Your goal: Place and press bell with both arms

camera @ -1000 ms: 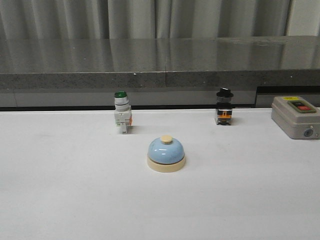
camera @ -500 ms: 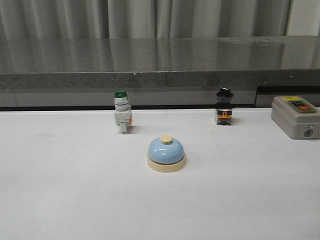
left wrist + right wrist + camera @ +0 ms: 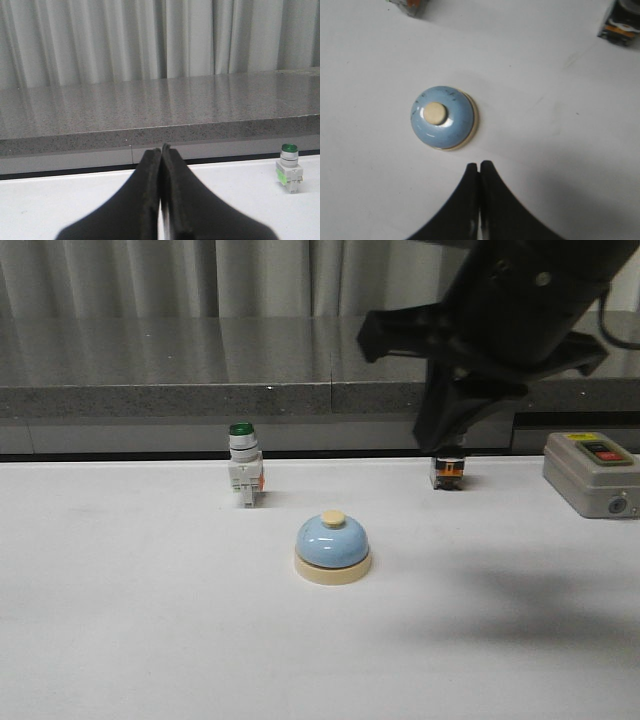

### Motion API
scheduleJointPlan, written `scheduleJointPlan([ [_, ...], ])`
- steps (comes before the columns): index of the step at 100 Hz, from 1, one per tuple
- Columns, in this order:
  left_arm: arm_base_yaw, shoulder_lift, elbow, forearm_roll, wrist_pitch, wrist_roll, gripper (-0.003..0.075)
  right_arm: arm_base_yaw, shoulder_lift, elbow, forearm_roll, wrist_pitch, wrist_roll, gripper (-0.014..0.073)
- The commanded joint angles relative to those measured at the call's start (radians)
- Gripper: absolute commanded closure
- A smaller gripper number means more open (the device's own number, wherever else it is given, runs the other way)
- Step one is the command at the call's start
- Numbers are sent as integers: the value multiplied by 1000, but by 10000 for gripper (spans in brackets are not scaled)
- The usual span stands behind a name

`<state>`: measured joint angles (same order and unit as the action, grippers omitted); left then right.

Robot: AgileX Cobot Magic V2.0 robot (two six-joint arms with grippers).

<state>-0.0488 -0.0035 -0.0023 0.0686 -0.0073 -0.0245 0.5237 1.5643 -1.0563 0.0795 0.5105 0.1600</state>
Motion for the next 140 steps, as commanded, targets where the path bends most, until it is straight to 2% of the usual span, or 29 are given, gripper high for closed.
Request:
scheduleJointPlan([
  [1,0,-32,55,-5,-73,-3,741,22,22,-74,4,-54,-3,658],
  [43,0,-32,55,-5,-73,-3,741,88,208,-233,4,-60,-3,658],
  [93,0,-32,55,-5,-73,-3,741,88,295,-234,4,-70,-9,658],
  [116,0,-32,55,-5,-73,-3,741,88,276,-234,4,-61,-9,658],
  [140,0,-32,55,-5,-73,-3,741,69,142,-234,-45,-68,-9,658],
])
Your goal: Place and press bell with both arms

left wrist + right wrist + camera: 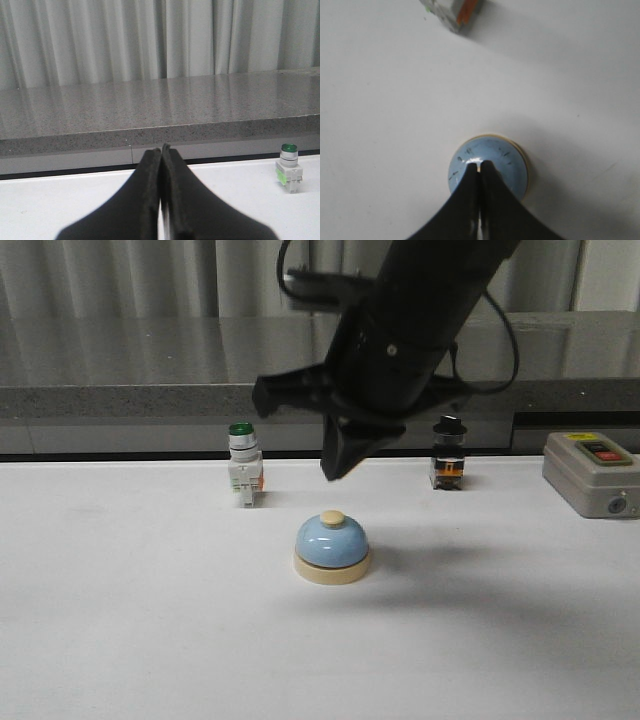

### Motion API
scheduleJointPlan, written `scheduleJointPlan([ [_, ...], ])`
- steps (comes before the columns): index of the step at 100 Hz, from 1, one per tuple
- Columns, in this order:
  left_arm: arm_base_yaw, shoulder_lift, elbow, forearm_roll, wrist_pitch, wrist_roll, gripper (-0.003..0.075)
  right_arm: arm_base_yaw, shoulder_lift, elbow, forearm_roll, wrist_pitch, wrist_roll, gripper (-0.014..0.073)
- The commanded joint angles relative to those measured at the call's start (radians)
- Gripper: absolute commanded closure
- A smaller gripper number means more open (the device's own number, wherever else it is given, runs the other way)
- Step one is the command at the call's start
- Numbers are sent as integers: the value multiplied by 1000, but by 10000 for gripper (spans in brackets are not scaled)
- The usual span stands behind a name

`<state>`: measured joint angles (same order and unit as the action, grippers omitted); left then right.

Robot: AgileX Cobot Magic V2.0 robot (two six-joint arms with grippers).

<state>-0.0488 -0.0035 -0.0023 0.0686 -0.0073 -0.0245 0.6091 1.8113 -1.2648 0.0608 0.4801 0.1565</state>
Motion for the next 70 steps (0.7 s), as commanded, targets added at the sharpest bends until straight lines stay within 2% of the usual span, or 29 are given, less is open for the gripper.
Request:
scheduleJointPlan([
  [1,0,-32,55,-5,-73,-3,741,-19,-109,-25,-30,-38,-5,658],
  [28,0,-32,55,-5,-73,-3,741,-91,-307,33,-111,-47,-5,658],
  [44,0,-32,55,-5,-73,-3,741,-155,-457,157,-136,-83,-5,658],
  [70,0,-32,55,-5,-73,-3,741,-320,-750,411,-140,-179,-5,658],
])
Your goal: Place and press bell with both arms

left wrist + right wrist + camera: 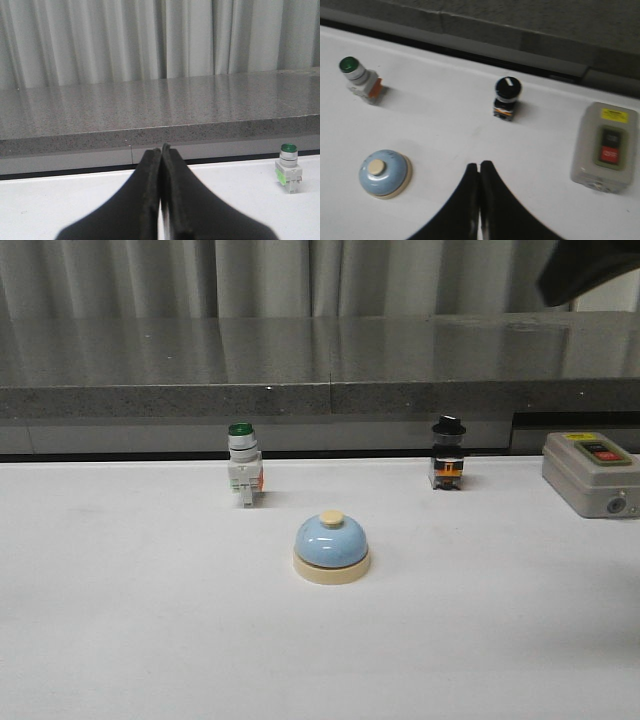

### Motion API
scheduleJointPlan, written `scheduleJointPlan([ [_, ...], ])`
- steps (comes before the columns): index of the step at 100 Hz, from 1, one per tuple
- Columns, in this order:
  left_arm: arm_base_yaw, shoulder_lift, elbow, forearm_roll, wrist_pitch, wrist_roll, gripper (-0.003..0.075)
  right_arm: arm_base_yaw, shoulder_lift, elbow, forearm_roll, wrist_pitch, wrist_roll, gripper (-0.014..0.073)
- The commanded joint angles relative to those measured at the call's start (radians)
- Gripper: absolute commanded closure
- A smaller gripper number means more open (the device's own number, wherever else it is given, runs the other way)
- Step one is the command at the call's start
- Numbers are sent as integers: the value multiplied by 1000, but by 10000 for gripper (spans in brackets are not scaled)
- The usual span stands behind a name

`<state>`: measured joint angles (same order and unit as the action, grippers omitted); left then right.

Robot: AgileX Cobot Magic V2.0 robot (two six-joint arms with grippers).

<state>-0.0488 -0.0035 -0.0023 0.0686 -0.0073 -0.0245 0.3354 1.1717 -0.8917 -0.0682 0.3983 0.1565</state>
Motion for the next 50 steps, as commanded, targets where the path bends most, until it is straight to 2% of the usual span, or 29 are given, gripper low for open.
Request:
scheduleJointPlan([
  [1,0,-32,55,-5,-73,-3,741,-55,-119,51,-11,-99,-5,658],
  [17,0,-32,55,-5,-73,-3,741,-119,-306,182,-11,-128,-5,658],
  [50,0,-32,55,-5,-73,-3,741,-126,-620,327,-11,-92,-5,658],
])
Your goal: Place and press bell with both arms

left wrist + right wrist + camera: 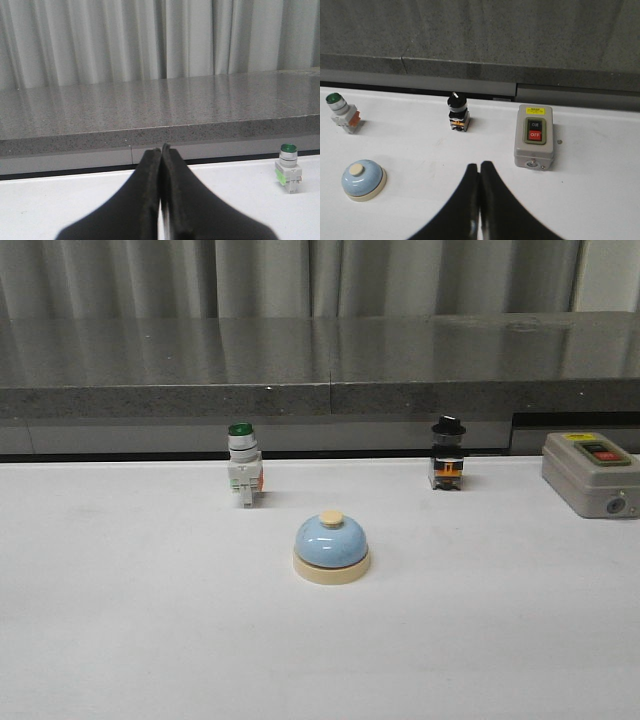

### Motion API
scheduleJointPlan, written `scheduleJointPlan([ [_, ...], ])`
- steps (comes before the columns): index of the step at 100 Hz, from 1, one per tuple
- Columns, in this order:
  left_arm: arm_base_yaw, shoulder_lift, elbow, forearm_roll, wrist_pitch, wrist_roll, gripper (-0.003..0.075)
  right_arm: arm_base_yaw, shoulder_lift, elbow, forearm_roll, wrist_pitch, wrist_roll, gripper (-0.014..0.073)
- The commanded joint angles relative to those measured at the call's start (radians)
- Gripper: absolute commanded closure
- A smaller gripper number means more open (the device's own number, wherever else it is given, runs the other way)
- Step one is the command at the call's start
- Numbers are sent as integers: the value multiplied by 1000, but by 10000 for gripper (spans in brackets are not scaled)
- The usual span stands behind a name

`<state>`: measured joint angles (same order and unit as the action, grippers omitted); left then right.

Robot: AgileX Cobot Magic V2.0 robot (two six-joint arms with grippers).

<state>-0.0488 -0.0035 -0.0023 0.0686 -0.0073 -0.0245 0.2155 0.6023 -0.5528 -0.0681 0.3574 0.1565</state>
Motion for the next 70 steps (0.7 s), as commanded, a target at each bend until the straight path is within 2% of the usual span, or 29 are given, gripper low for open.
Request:
scheduleJointPlan([
  [1,0,-32,55,-5,-73,-3,741,-6,-54,-12,-11,-46,-5,658],
  [18,0,-32,55,-5,-73,-3,741,-6,-128,-12,-11,-3,-5,658],
  [70,0,-32,55,-5,-73,-3,741,-6,-128,-12,-11,-8,-5,658],
])
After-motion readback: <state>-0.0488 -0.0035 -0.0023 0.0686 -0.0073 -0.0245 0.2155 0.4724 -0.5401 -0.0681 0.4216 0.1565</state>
